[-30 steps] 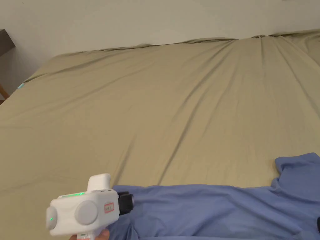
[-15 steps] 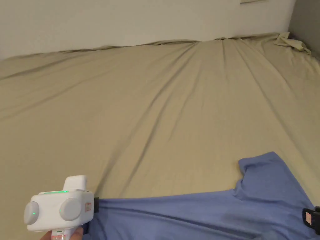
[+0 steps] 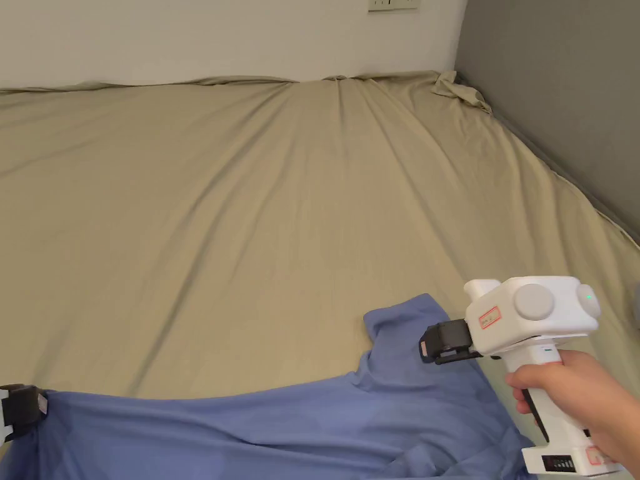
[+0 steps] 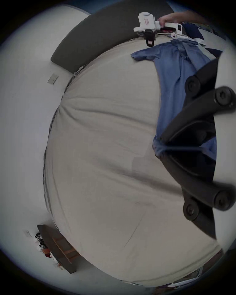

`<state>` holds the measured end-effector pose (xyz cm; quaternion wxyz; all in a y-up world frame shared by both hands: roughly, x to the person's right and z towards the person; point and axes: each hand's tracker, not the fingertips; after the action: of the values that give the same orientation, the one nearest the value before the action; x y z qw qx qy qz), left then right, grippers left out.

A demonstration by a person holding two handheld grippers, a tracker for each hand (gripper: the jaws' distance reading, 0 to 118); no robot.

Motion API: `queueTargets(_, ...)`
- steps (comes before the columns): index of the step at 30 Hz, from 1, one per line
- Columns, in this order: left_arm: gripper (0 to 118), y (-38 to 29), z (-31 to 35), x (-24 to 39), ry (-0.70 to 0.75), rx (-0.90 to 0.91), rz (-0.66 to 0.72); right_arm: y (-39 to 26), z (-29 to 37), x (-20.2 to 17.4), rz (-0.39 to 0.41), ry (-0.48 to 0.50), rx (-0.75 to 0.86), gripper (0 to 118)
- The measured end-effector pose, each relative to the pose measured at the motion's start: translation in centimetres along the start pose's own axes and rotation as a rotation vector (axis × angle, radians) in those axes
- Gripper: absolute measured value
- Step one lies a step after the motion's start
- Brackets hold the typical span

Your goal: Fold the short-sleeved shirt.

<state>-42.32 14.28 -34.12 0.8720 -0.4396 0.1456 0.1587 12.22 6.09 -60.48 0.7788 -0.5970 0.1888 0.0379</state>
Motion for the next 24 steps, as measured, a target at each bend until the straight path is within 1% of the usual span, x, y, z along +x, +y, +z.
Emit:
queueTargets(1, 1, 0.0, -0.1, -0.1, 0.000, -0.004, 0.005, 0.0, -1.3, 0.1, -0.018, -0.009, -0.024, 112)
queueTargets(2, 1, 0.0, -0.3, -0.2, 0.001, -0.009, 0.005, 0.3, -0.4, -0.5, -0.022, -0.017, -0.043, 112)
queueTargets(3, 1, -0.1, -0.6, -0.5, 0.003, -0.017, 0.004, 0.2, -1.0, -0.6, -0.020, -0.029, -0.055, 110)
queueTargets(4, 1, -0.1, -0.9, -0.6, 0.004, -0.025, 0.008, -0.1, -0.8, -1.1, 0.000, -0.105, -0.039, 102)
queueTargets(5, 1, -0.2, -1.0, -0.7, 0.003, -0.030, 0.011, -0.3, -0.2, -1.6, 0.041, -0.147, -0.007, 90)
queueTargets(6, 1, -0.2, -1.1, -0.9, 0.003, -0.034, 0.013, 0.1, -0.5, -1.4, 0.048, -0.104, 0.010, 84)
queueTargets(7, 1, -0.2, -1.3, -1.1, 0.004, -0.038, 0.017, 0.1, 0.0, -1.6, 0.058, -0.087, 0.023, 67)
queueTargets(8, 1, -0.2, -1.5, -1.2, 0.001, -0.044, 0.024, 0.0, 0.3, -1.8, 0.074, -0.099, 0.029, 36)
queueTargets(9, 1, -0.2, -1.6, -1.2, -0.004, -0.049, 0.026, 0.1, 0.5, -1.8, 0.093, -0.101, 0.024, 15)
queueTargets(10, 1, -0.1, -1.7, -1.2, -0.008, -0.052, 0.027, 0.2, 1.0, -1.6, 0.105, -0.103, 0.024, 7)
queueTargets(11, 1, -0.2, -1.5, -0.8, -0.009, -0.054, 0.027, 0.3, 1.4, -1.4, 0.098, -0.091, 0.028, 7)
queueTargets(12, 1, -0.1, -1.5, -0.6, -0.009, -0.058, 0.026, 0.4, 1.7, -1.2, 0.072, -0.053, 0.029, 6)
queueTargets(14, 1, 0.0, -1.5, -0.6, -0.013, -0.059, 0.023, 0.0, 3.2, -1.5, 0.041, -0.047, 0.065, 5)
queueTargets(17, 1, 0.4, -1.1, -0.9, -0.026, -0.059, 0.027, -0.5, 5.2, -2.3, 0.060, -0.035, 0.099, 5)
queueTargets(20, 1, 1.1, 0.6, -1.1, -0.063, -0.053, 0.046, -0.3, 7.7, -2.7, 0.072, 0.018, 0.133, 5)
queueTargets(24, 1, 0.1, 3.3, -2.5, -0.132, -0.032, 0.033, -2.3, 11.9, -2.8, 0.145, 0.064, 0.172, 5)
